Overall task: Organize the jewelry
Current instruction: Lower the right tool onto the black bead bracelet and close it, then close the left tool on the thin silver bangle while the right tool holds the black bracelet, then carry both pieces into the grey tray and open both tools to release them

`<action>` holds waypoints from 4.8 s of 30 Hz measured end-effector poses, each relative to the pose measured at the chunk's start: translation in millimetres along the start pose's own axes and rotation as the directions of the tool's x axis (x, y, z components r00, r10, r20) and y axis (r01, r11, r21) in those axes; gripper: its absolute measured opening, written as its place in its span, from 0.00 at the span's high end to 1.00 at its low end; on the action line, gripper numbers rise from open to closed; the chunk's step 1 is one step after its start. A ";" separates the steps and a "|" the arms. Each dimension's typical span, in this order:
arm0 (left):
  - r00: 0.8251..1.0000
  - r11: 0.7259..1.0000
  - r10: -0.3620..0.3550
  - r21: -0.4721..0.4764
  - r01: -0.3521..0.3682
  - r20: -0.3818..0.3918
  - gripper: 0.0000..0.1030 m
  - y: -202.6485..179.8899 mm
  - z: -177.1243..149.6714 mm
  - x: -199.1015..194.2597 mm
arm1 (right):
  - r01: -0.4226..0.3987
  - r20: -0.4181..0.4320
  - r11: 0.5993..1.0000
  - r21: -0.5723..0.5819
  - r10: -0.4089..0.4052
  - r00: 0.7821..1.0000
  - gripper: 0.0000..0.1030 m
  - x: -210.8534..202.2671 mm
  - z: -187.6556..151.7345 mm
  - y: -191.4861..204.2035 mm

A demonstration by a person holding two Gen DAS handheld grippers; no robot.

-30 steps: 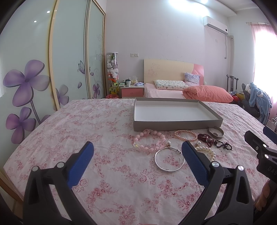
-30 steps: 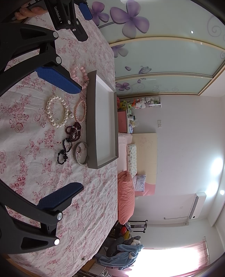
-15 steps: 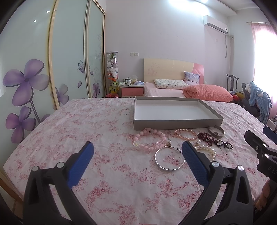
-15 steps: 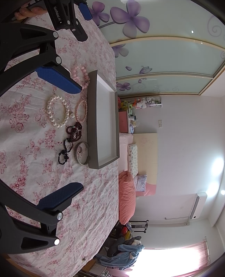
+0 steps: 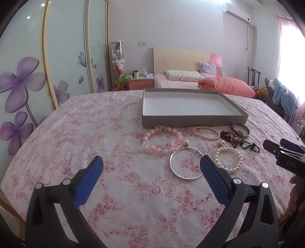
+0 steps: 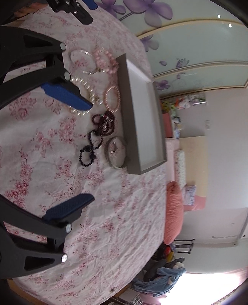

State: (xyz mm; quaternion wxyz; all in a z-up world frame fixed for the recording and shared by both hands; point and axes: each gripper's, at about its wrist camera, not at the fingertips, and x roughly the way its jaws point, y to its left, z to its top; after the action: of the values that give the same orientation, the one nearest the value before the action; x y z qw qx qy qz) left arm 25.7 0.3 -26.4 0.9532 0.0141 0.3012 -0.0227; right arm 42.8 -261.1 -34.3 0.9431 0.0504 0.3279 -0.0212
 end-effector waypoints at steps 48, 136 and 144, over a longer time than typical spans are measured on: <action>0.944 0.998 -0.048 0.032 0.062 -0.327 0.21 -49.9 13.1 107.3 | -0.071 -0.218 0.997 -0.019 0.065 0.974 0.88 56.1 13.7 -1.7; 0.994 0.999 -0.004 0.041 -0.001 0.113 0.34 -44.0 146.3 104.6 | -0.191 0.177 0.980 -0.059 0.198 0.964 0.89 64.6 149.4 18.7; 1.000 0.999 -0.022 0.048 0.022 0.011 0.34 -51.9 151.3 165.9 | -0.199 0.043 0.980 -0.025 0.199 0.979 0.89 130.8 156.6 20.8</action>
State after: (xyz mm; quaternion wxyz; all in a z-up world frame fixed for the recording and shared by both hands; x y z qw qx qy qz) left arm 245.5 -63.5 1.3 0.9539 0.0336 0.2954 -0.0405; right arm 243.4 -258.4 8.3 0.9481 0.0728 0.3001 0.0754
